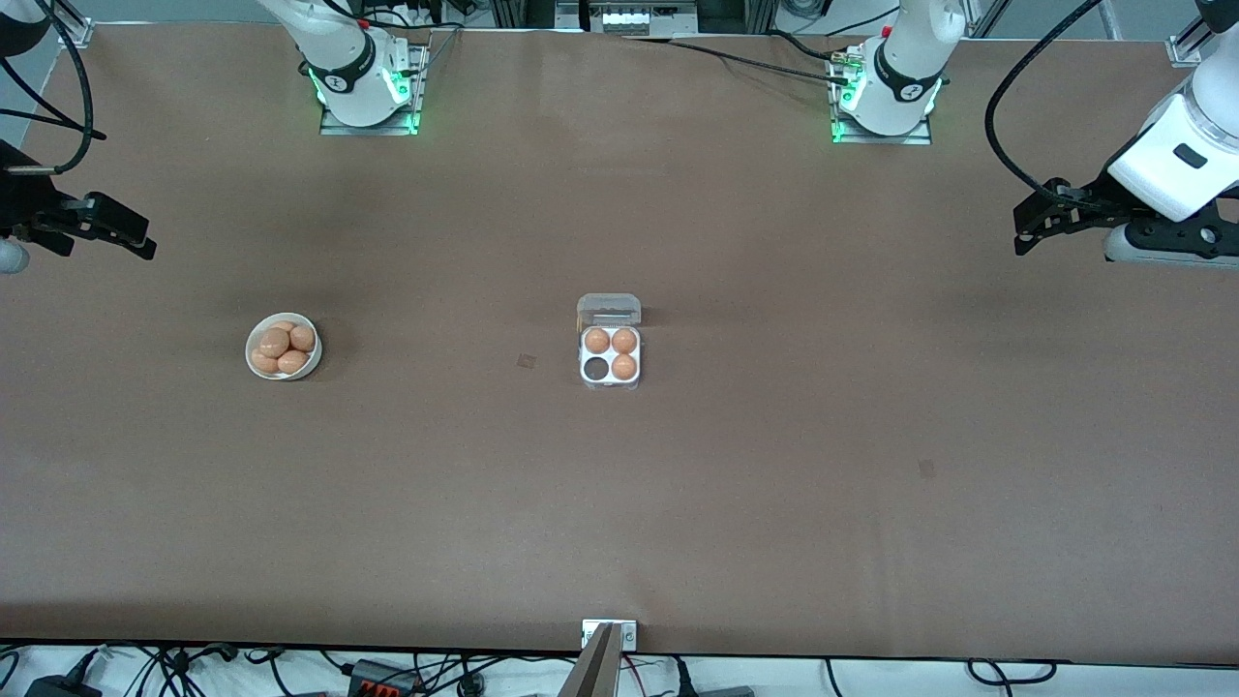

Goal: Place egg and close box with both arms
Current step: 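Reach the right gripper toward the white bowl of eggs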

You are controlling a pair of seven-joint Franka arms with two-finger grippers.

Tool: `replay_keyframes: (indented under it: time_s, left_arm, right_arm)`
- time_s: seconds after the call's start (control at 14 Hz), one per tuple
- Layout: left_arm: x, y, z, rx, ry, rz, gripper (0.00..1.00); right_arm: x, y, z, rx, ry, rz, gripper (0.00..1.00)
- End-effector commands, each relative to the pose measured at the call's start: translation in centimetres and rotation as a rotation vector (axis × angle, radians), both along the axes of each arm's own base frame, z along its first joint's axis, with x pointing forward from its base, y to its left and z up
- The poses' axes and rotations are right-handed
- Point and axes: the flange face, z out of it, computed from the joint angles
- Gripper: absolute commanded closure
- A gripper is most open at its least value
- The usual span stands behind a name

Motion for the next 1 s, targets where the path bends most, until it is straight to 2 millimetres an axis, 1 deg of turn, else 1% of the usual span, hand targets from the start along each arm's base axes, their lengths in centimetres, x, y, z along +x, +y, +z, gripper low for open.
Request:
replay_keyframes:
  time_s: [0.0,0.14,0.21,0.36,0.57,0.79,0.93]
  left_arm:
    - [0.2,0.0,0.6,-0.016,0.005,0.007,0.00]
    - [0.2,0.2,0.6,-0.016,0.005,0.010,0.00]
    - [0.2,0.2,0.5,-0.016,0.006,0.010,0.00]
    - [0.2,0.2,0.6,-0.016,0.006,0.015,0.00]
    - [0.2,0.0,0.5,-0.016,0.008,0.010,0.00]
    - [0.2,-0.1,0.5,-0.014,0.009,0.004,0.00]
    - [-0.1,-0.4,0.3,-0.013,0.033,0.000,0.00]
  right_arm:
    - [-0.7,0.0,1.1,-0.010,0.000,0.006,0.00]
    - [-0.5,0.2,1.2,-0.011,-0.008,0.005,0.00]
    - [-0.4,0.0,1.2,-0.008,-0.009,0.002,0.00]
    - [0.3,0.0,0.4,-0.002,-0.014,0.000,0.00]
    - [2.2,-0.2,-2.8,-0.001,0.007,-0.001,0.00]
    - [4.1,-0.5,-7.2,-0.008,0.060,0.001,0.00]
    - [5.2,-0.5,-10.9,-0.007,0.113,-0.004,0.00]
